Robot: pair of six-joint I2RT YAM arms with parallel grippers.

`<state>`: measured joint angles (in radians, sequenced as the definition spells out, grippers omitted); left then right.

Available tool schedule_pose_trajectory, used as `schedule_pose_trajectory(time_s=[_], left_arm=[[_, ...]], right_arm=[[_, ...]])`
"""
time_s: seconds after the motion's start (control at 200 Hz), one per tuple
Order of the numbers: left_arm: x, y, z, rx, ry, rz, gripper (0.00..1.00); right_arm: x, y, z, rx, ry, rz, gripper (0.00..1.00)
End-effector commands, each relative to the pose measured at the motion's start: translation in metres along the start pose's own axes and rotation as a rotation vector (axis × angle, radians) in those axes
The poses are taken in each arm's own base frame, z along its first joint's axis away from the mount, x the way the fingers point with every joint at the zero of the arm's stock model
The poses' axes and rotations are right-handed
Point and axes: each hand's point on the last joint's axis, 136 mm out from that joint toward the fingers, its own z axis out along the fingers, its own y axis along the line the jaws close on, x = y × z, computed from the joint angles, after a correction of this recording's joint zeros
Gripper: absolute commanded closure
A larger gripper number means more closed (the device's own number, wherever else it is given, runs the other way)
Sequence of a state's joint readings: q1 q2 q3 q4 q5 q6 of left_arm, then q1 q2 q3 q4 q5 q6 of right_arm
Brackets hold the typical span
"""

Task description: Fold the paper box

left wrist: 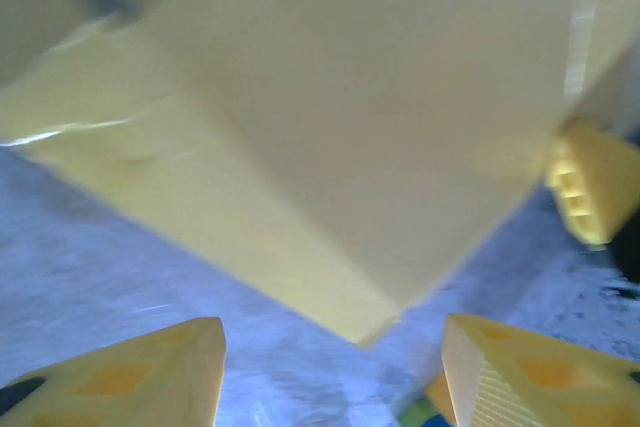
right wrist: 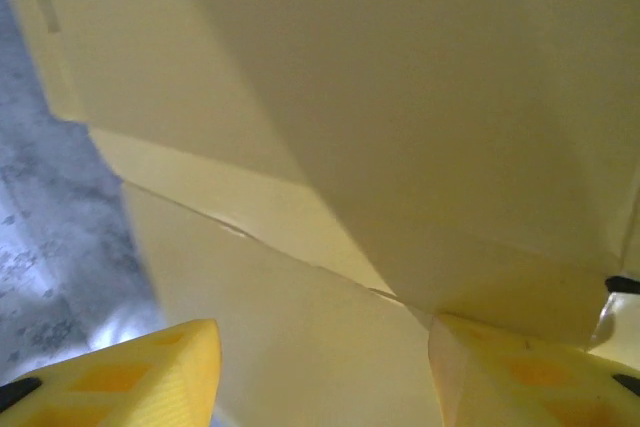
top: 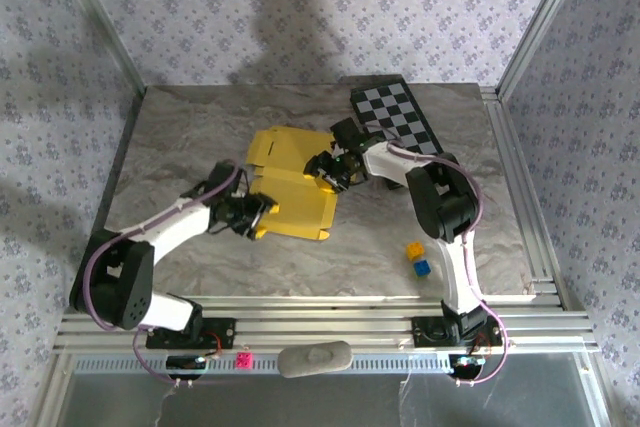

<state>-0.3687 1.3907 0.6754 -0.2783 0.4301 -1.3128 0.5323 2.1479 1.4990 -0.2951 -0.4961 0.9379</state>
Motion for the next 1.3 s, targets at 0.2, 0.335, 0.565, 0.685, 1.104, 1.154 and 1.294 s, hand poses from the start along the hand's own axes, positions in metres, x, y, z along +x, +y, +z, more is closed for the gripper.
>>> schedule_pose_trajectory(time_s=[0.2,0.335,0.565,0.685,1.104,1.154,1.294], left_arm=[[-0.005,-0.032,0.018,0.237,-0.043,-0.090,0.38],[-0.014,-0.032,0.027,0.251,-0.072,-0.094,0.42],[-0.016,-0.040,0.014,0.260,-0.109,-0.083,0.51],[-0.006,-0.006,0.001,0.069,-0.116,-0.134,0.41],[-0.013,0.013,0.024,0.136,-0.157,-0.230,0.38],[-0.019,0.011,0.025,0.150,-0.179,-0.226,0.38],[-0.041,-0.005,0.025,0.226,-0.239,-0.220,0.44]], right_arm=[[0.015,-0.040,0.022,0.061,0.055,0.148,0.43],[0.019,-0.047,0.023,0.075,0.066,0.167,0.43],[0.017,-0.048,0.020,0.075,0.069,0.175,0.43],[0.016,-0.046,0.019,0.073,0.068,0.175,0.43],[0.018,-0.047,0.021,0.077,0.083,0.181,0.44],[0.018,-0.047,0.021,0.077,0.085,0.181,0.44],[0.021,-0.046,0.022,0.076,0.095,0.179,0.44]])
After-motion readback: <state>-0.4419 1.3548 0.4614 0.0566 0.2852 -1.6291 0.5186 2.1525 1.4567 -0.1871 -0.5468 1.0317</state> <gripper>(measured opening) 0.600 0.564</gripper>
